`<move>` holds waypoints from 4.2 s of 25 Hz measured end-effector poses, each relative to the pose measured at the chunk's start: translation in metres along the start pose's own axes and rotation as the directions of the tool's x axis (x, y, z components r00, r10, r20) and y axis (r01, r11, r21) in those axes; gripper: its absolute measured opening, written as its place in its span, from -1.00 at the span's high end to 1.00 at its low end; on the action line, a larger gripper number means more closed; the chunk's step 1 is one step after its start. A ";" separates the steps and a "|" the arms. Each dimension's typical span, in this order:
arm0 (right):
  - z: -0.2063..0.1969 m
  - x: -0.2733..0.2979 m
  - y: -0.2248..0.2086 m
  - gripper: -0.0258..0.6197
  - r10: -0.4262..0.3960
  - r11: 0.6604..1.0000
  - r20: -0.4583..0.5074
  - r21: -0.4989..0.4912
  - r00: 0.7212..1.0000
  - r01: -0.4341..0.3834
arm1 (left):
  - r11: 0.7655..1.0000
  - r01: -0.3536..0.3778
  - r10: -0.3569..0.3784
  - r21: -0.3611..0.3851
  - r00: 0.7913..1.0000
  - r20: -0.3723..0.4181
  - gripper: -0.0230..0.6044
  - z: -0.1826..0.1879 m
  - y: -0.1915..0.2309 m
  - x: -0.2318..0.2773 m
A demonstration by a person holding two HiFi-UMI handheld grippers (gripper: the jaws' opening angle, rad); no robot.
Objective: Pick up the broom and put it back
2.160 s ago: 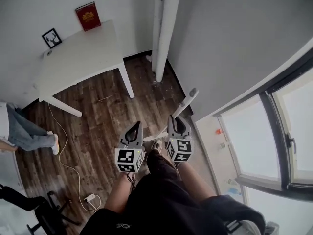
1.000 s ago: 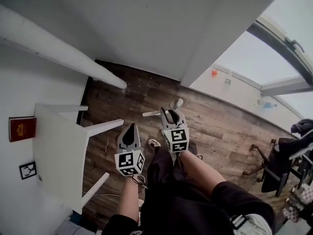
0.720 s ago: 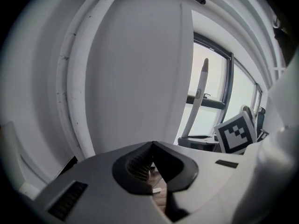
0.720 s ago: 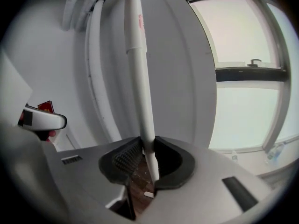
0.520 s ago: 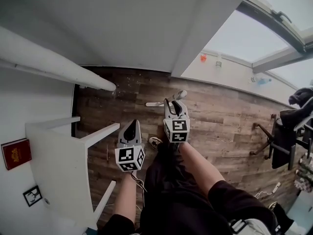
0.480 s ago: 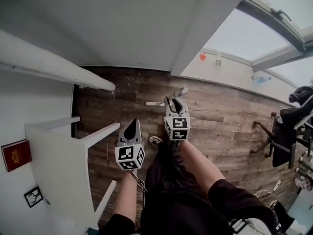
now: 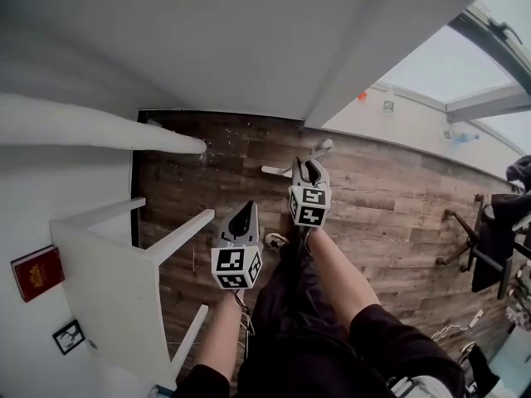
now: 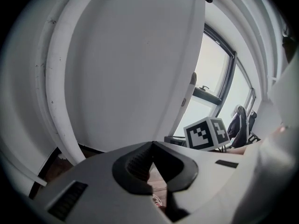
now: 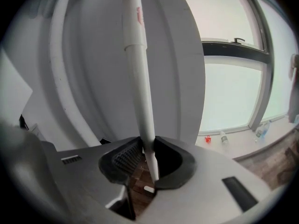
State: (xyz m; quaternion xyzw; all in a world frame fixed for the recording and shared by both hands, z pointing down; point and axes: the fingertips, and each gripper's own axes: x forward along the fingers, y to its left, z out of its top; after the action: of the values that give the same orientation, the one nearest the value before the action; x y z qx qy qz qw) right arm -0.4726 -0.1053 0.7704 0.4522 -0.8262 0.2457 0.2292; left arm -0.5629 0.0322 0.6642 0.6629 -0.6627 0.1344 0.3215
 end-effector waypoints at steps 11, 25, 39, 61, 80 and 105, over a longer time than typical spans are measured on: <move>0.055 0.095 -0.027 0.63 0.002 1.000 0.018 0.017 1.000 -0.003 | 1.000 0.026 -0.025 0.007 0.998 -0.049 0.92 0.006 -0.005 0.067; 0.077 0.132 -0.065 0.62 -0.057 0.997 0.053 0.058 0.997 0.054 | 0.999 0.039 -0.038 0.035 0.998 -0.040 0.92 0.033 -0.013 0.109; 0.056 0.024 -0.047 0.19 0.061 0.998 0.061 -0.008 0.996 -0.061 | 1.000 0.026 -0.026 0.009 0.997 0.073 0.92 0.062 -0.031 0.056; 0.144 -0.333 0.018 0.85 0.112 0.951 0.398 -0.310 0.910 0.019 | 0.971 0.209 -0.234 0.116 0.933 0.274 0.92 0.099 -0.154 -0.113; 0.114 -0.542 -0.081 0.85 0.164 0.964 0.529 -0.267 0.833 -0.021 | 0.948 0.195 -0.277 0.250 0.894 0.353 0.92 0.049 -0.365 -0.210; 0.086 -0.655 -0.179 0.85 0.074 0.979 0.618 -0.194 0.783 0.061 | 0.873 0.291 -0.440 0.391 0.815 0.376 0.92 0.018 -0.533 -0.253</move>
State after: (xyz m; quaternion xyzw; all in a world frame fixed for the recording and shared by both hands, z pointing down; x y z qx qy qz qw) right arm -0.0138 0.1736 0.3455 0.4791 -0.8777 -0.0020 -0.0118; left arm -0.0749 0.1761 0.3652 0.8342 -0.5471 0.0149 0.0675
